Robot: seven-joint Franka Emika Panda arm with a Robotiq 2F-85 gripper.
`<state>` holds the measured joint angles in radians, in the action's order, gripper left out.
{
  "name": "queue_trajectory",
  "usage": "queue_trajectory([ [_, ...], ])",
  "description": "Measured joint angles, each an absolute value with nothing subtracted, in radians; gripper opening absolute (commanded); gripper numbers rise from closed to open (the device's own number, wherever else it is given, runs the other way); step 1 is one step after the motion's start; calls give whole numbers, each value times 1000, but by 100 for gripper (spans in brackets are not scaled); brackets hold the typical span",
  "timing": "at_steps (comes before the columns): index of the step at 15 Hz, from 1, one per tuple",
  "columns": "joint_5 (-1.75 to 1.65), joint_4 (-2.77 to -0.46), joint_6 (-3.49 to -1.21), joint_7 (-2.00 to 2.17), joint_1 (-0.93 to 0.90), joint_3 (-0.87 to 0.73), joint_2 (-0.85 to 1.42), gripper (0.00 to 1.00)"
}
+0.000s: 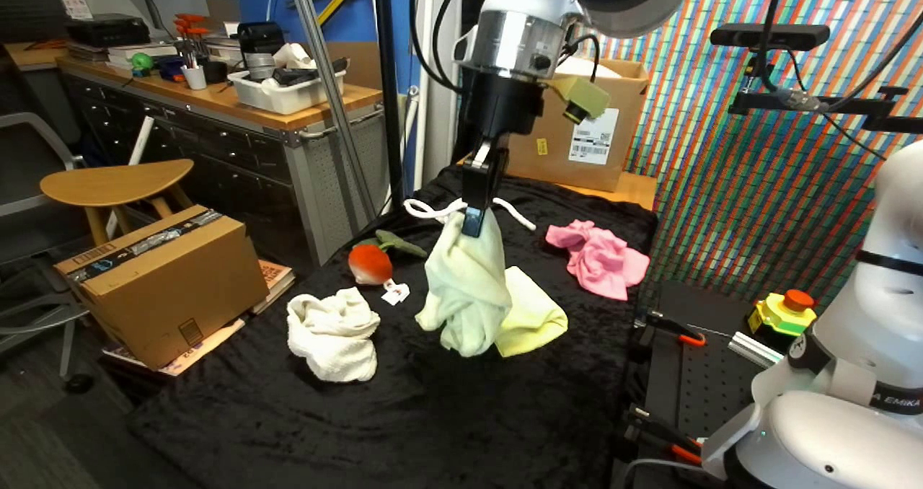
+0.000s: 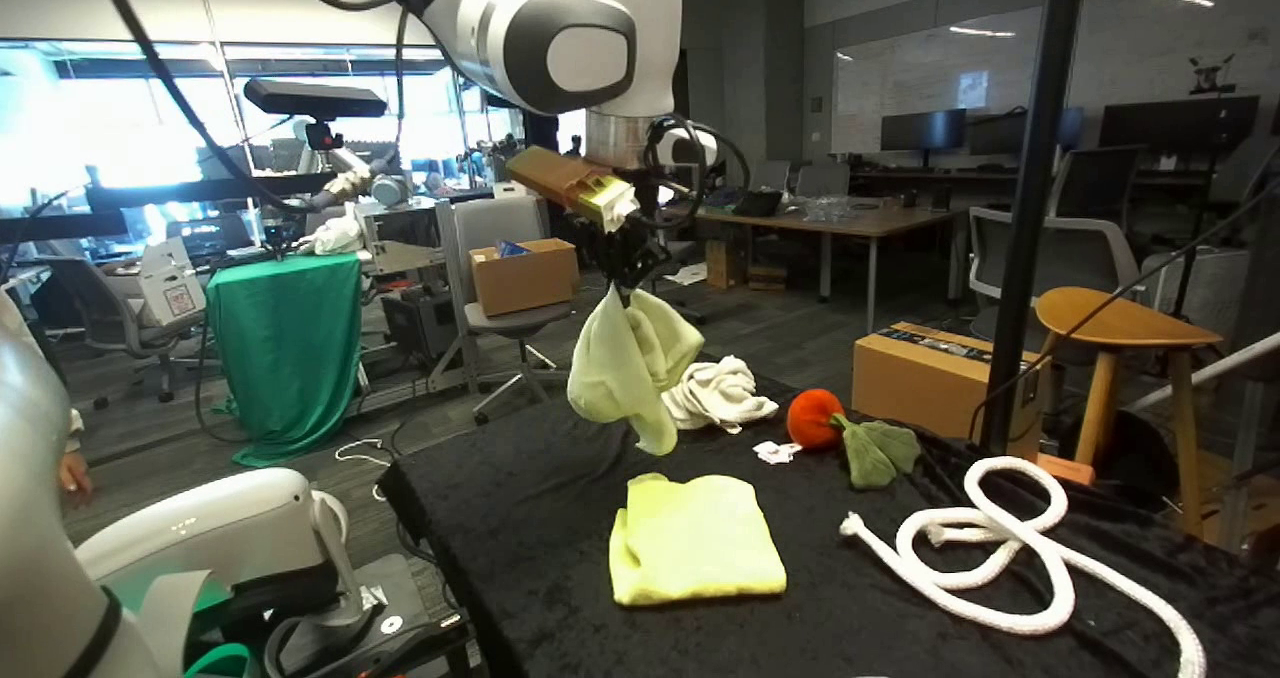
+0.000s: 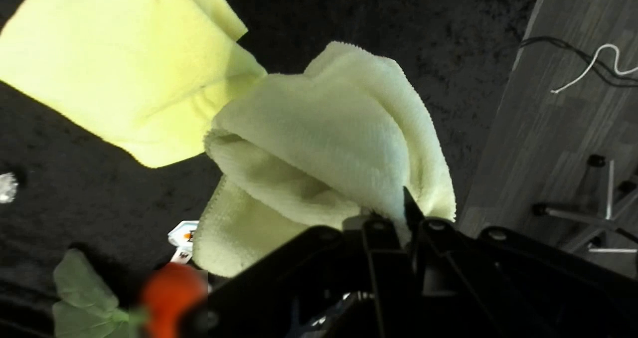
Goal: One by one, put all the objects in the center of the table
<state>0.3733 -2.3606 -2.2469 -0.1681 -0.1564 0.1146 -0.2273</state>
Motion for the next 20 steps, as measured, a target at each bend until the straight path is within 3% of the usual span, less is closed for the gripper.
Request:
queue_trajectory([
  [10, 354, -2437, -2255, -163, -93, 17, -268, 9],
  [11, 343, -2449, -2265, -154, -85, 17, -263, 34],
  [12, 330, -2460, -2275, -142, -79, 17, -256, 35],
  [20, 319, -2482, -2306, -108, -76, 23, -218, 93],
])
